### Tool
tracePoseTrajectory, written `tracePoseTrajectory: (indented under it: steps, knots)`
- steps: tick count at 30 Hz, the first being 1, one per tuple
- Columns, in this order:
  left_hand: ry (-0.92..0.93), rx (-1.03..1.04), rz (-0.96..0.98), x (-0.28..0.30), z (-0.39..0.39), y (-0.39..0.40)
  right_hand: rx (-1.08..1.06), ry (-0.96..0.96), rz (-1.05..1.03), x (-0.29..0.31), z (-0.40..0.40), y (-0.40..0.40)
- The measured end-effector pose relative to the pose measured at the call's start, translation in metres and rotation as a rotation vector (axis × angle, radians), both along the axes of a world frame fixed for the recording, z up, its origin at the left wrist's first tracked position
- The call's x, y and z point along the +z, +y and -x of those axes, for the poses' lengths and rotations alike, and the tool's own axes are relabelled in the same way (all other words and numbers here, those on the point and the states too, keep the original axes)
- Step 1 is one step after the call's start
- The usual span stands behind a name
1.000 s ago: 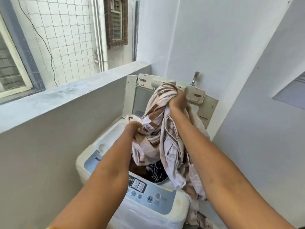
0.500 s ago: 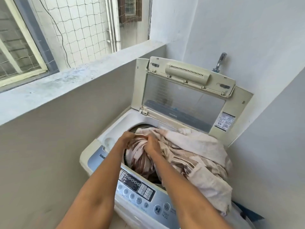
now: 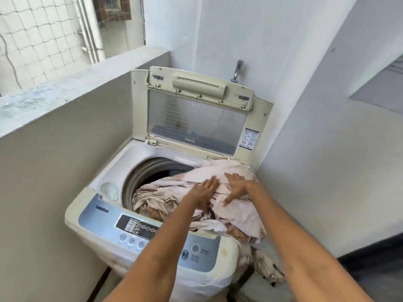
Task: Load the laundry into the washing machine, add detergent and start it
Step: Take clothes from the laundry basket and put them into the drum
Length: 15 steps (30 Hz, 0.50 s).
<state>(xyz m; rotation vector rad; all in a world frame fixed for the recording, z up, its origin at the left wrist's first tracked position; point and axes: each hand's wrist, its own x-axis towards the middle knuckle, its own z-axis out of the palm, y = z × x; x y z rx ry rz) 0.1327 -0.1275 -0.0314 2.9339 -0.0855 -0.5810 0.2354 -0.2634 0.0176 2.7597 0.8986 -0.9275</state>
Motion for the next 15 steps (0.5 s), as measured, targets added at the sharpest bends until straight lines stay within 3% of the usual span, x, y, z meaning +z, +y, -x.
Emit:
tracePoseTrajectory:
  steps: [4,10,15]
  knots:
    - [-0.162,0.029,0.012,-0.015,-0.006,-0.022,-0.030,-0.006,-0.042,-0.036,0.021,-0.054]
    - [-0.200,0.244,0.164,-0.015,-0.029,-0.027,-0.219,-0.088,-0.255,-0.049,0.037,-0.065]
    - [-0.443,0.287,0.507,0.037,-0.044,-0.003,-0.391,-0.098,-0.453,-0.028,0.019,-0.059]
